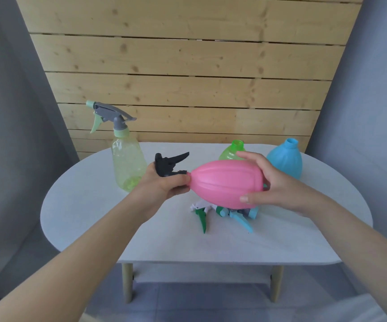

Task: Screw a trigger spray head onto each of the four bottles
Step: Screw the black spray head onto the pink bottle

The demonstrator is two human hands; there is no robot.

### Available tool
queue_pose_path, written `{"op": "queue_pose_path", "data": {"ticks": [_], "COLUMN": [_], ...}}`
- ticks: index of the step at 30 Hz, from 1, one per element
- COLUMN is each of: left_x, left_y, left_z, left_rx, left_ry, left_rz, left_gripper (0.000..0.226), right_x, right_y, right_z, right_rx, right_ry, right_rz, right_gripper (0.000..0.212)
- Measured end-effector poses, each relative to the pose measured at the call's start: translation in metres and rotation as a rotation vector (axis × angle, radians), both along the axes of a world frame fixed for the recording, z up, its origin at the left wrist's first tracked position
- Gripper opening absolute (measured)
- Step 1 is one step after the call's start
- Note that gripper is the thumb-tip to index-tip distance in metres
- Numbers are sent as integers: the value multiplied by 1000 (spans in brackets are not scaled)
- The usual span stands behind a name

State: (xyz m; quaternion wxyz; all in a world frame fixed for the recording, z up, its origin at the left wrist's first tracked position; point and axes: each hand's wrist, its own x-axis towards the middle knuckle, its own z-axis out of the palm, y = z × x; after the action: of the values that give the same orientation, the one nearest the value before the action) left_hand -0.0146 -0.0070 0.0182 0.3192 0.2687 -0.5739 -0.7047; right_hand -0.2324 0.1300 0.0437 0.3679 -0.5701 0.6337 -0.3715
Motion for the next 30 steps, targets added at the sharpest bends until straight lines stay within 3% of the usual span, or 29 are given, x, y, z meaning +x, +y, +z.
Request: {"op": "queue_pose_path", "data": {"ticks": [3,6,11,16,19,26,30], "left_x": [7,13,15,16,20,21,20], "left_y": [-2,-5,-1,-7,-9,-10,-8], "left_z": [2,3,1,-1,-1,-2,-2], "left_rx": [-7,-5,-47,35,46,43,56], "left_ry": [14,24,-34,21,35,45,54], "left_rz": [-15,-26,-49,-38,-46,-43,-27], "left_gripper": [56,71,72,67,75,76,77], "right_x": [-5,-1,6,6,-1,8,13], "right_y": [-2,-6,-10,-12,-8,-3,-5], "right_z": [-5,-9,-17,-16,-14,-9,-14], "right_rx": [26,74,244,159,134,9,-30], "right_ry": [-179,-379,-377,-658,-543,-110,-130], "right_rz": [-39,-111,-146,-58,31,-191,-186], "right_gripper": [74,53,73,75,89,53,56]}}
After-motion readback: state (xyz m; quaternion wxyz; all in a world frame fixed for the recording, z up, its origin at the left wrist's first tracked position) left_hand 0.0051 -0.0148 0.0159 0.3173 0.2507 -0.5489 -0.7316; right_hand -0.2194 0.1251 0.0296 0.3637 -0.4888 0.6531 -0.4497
